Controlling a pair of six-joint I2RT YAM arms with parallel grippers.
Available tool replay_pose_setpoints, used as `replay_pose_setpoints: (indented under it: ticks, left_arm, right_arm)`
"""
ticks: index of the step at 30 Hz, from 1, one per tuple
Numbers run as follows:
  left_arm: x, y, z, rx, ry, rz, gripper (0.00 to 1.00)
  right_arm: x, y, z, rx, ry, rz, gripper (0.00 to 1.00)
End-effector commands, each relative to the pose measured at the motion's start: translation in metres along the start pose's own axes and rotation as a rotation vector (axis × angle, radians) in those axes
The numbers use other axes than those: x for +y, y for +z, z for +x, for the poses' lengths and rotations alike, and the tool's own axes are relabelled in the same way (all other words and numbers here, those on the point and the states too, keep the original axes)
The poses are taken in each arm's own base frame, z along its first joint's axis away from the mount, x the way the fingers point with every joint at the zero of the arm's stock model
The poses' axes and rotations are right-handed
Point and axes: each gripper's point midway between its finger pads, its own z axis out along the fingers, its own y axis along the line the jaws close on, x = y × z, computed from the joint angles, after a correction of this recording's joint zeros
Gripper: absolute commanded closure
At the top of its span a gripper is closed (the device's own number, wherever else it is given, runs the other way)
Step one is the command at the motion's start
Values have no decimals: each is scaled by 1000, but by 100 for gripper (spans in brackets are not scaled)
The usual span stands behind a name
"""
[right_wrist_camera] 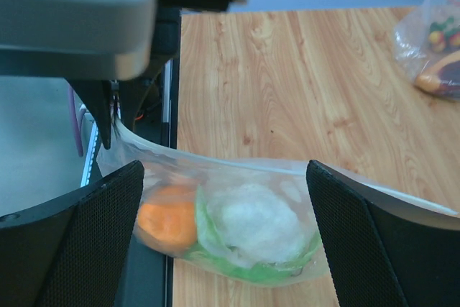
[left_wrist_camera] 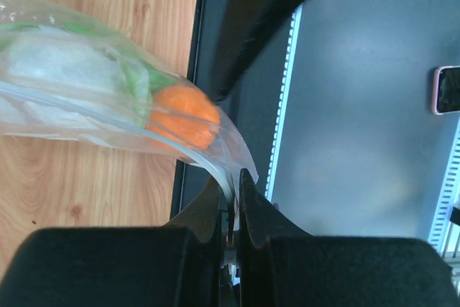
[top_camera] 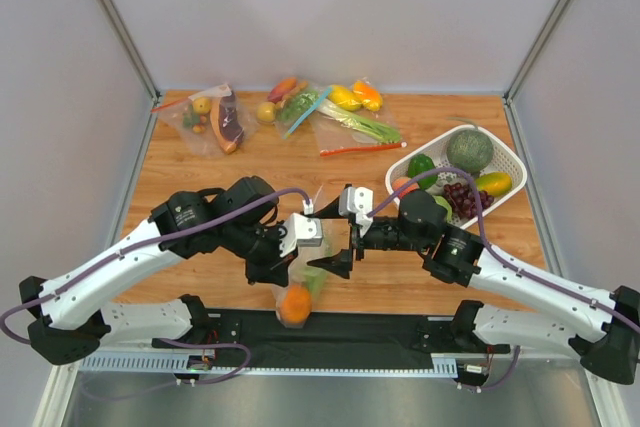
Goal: Open the zip-top bag and remove the fake food
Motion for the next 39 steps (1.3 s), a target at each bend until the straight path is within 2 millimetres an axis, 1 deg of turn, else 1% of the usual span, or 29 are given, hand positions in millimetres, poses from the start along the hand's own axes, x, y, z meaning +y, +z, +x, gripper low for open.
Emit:
replay_pose_setpoints:
  ticks: [1,2,3,4,5,7,8,10,11,12,14,18,21,24,26,27,28,30,31,32,34,37,39]
  left_arm:
    - [0,-4,0,-4,37,-15,100]
    - [2,-4,1,1,38,-25,100]
    - [1,0,0,15,32,-7,100]
    - [-2,2,-1,22,32,17,100]
    - [-8,5,-2,34,42,40,100]
    - [-5,10,3,73,33,34,100]
    - [-6,11,3,72,36,37,100]
    - [-10,8,2,58,43,47,100]
    - [-11,5,1,50,49,43,100]
    - [-11,0,2,42,55,32,100]
    - [-8,-4,5,40,60,1,100]
    - [-11,-14,4,9,86,-15,100]
    - [-12,-8,4,18,86,1,100]
    - [-19,-7,2,15,90,39,100]
    - [-16,-9,2,7,93,16,100]
    - [-15,-11,2,-3,98,2,100]
    - [-12,-14,2,-12,103,-18,100]
    - [-13,-20,-4,-60,122,-37,100]
    - [-11,-21,-5,-79,128,-55,100]
    - [-10,-23,-12,-118,135,-67,100]
    - [-11,-30,-14,-163,147,-82,100]
    - [-11,-36,-16,-198,156,-106,100]
    - [-10,-38,-17,-213,152,-121,100]
  right_arm:
    - [7,-9,-44,-126,-138,10,4]
    - [11,-10,-46,-134,-142,-1,3]
    - [15,-9,-45,-132,-142,-27,3]
    - [16,-8,-49,-130,-145,-41,3]
    - [17,-1,-35,-68,-122,-64,3]
    - [24,5,-33,-27,-115,-108,4]
    - [31,11,-22,7,-102,-143,4]
    - [36,16,-16,22,-97,-165,4]
    - [39,19,-8,41,-88,-173,4]
    - [43,20,-5,47,-83,-189,4]
    - [46,23,4,58,-69,-201,4]
    - [54,28,18,75,-36,-233,4]
    - [58,36,23,96,-36,-241,5]
    - [61,45,28,113,-47,-243,5]
    - [63,48,35,132,-38,-248,9]
    - [63,51,30,111,-43,-247,11]
    - [63,51,35,118,-34,-247,22]
    - [67,52,41,129,-19,-255,33]
    - [68,51,46,139,-8,-257,42]
    - [70,51,48,142,-3,-260,46]
    - [72,50,52,156,7,-264,53]
    - [76,47,61,182,14,-262,58]
    - [77,47,64,192,14,-255,59]
